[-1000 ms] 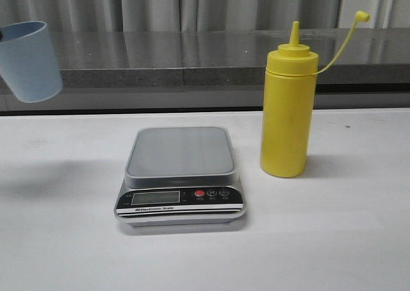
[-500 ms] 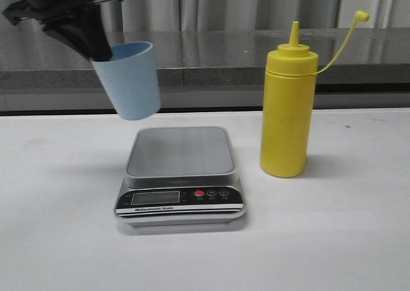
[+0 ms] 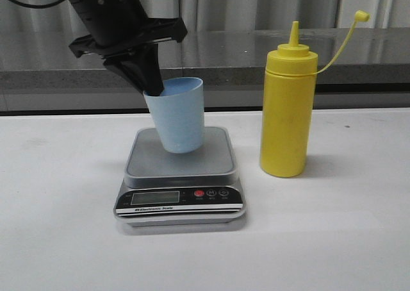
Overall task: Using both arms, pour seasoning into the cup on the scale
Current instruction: 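Carry the blue cup with the left gripper over the scale and lower it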
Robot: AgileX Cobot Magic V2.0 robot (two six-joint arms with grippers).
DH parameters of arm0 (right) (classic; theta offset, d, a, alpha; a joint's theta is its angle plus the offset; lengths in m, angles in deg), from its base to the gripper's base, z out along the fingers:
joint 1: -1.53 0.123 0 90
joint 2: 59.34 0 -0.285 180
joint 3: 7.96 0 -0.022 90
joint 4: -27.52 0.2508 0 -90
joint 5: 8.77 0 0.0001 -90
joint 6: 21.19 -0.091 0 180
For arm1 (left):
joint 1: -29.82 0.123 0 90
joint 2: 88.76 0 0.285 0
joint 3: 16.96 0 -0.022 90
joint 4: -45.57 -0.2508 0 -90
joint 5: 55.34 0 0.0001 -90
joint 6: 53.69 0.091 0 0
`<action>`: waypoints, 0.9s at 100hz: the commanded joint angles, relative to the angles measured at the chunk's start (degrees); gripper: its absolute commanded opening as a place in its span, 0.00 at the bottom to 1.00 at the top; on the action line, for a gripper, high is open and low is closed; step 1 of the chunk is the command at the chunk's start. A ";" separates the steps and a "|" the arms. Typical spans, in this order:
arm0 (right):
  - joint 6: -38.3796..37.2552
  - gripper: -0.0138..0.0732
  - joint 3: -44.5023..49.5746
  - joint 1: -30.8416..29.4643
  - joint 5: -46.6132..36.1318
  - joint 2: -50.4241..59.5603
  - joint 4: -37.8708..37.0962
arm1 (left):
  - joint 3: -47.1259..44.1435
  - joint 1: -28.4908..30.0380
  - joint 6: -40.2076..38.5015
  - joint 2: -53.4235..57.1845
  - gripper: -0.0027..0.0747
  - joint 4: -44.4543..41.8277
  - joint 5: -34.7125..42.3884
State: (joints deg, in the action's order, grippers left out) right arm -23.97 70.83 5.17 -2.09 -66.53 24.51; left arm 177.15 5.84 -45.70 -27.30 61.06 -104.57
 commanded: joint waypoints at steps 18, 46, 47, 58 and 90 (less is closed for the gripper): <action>0.32 0.08 -1.20 -0.35 -4.80 1.18 -0.19 | 1.93 -0.21 -0.21 2.21 0.01 0.76 1.56; 0.32 0.08 -1.20 -0.35 -4.80 1.18 -0.19 | 1.93 -0.21 -0.21 2.21 0.07 0.76 1.56; 0.32 0.08 -1.20 -0.35 -4.80 1.18 -0.19 | 1.93 -0.21 -0.21 2.21 0.08 0.76 1.56; 0.32 0.08 -1.20 -0.35 -4.80 1.18 -0.19 | 1.93 -0.21 -0.21 2.21 0.26 0.76 1.56; 0.32 0.08 -1.20 -0.35 -4.80 1.18 -0.19 | 1.93 -0.21 -0.21 2.21 0.65 1.76 1.19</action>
State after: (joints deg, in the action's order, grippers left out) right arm -23.97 70.83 5.17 -2.13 -66.53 24.51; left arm 177.24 5.84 -45.70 -28.11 61.05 -104.71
